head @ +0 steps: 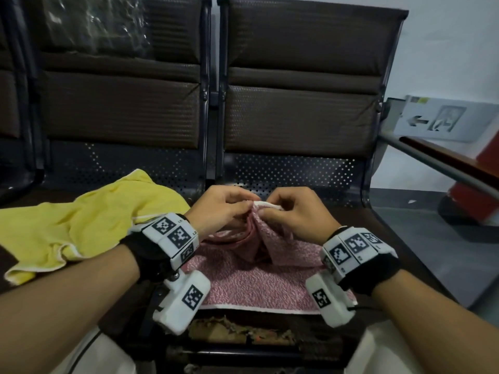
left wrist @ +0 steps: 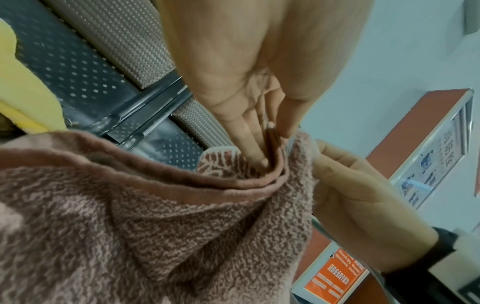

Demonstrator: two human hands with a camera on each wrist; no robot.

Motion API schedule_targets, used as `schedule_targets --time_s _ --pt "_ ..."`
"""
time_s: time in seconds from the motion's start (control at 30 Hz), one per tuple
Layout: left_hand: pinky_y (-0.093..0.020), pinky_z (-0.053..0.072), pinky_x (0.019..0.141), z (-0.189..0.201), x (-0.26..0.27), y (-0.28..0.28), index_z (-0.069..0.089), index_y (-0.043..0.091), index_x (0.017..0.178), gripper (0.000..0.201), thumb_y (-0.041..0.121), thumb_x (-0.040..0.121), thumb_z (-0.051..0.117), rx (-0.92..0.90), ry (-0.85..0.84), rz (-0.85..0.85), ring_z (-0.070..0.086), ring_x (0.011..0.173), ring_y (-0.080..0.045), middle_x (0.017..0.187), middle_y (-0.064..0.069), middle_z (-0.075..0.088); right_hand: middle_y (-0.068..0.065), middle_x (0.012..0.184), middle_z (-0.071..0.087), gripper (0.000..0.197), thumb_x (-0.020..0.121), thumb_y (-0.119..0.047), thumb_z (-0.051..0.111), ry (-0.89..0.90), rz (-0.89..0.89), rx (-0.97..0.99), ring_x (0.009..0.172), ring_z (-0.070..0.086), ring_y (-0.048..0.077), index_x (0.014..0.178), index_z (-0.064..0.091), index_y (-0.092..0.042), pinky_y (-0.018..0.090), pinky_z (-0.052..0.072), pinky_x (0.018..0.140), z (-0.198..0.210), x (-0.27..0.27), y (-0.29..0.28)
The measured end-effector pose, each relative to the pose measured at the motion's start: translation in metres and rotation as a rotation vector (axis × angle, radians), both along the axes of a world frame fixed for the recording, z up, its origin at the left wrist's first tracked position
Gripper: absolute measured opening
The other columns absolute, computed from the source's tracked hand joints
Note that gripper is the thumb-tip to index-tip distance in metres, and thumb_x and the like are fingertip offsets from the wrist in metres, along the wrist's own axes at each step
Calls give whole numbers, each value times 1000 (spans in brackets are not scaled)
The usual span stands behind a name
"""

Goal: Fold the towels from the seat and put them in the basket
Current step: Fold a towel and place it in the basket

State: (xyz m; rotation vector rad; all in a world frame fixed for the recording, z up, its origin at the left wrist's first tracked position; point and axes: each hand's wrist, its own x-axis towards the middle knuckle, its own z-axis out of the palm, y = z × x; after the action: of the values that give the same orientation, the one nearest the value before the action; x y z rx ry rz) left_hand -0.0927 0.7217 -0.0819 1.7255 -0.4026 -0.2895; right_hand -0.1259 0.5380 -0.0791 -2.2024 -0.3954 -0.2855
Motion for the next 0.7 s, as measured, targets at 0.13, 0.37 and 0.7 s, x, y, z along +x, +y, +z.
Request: schedule_targets --time_s 0.13,0.37,0.7 --pt "-20 41 51 3 -4 -4 69 2 100 20 13 93 54 -91 83 -49 44 50 -8 60 -3 50 1 65 66 21 75 -34 77 21 -26 -6 60 55 5 72 70 -14 27 44 58 -3 3 1" --pt "-32 45 62 5 -6 0 71 11 97 14 6 85 65 82 -89 -115 54 72 -24 79 -17 69 10 67 65 29 76 -41 74 134 25 -57 61 60 25 69 64 -15 41 48 56 -2 3 -6" --pt "-29 50 54 14 -6 18 74 22 89 16 13 77 68 495 -569 -143 55 50 -15 60 -2 65 -2 86 61 30 78 -50 69 146 20 -811 85 58 16 85 67 -21 39 51 74 9 -1 -30"
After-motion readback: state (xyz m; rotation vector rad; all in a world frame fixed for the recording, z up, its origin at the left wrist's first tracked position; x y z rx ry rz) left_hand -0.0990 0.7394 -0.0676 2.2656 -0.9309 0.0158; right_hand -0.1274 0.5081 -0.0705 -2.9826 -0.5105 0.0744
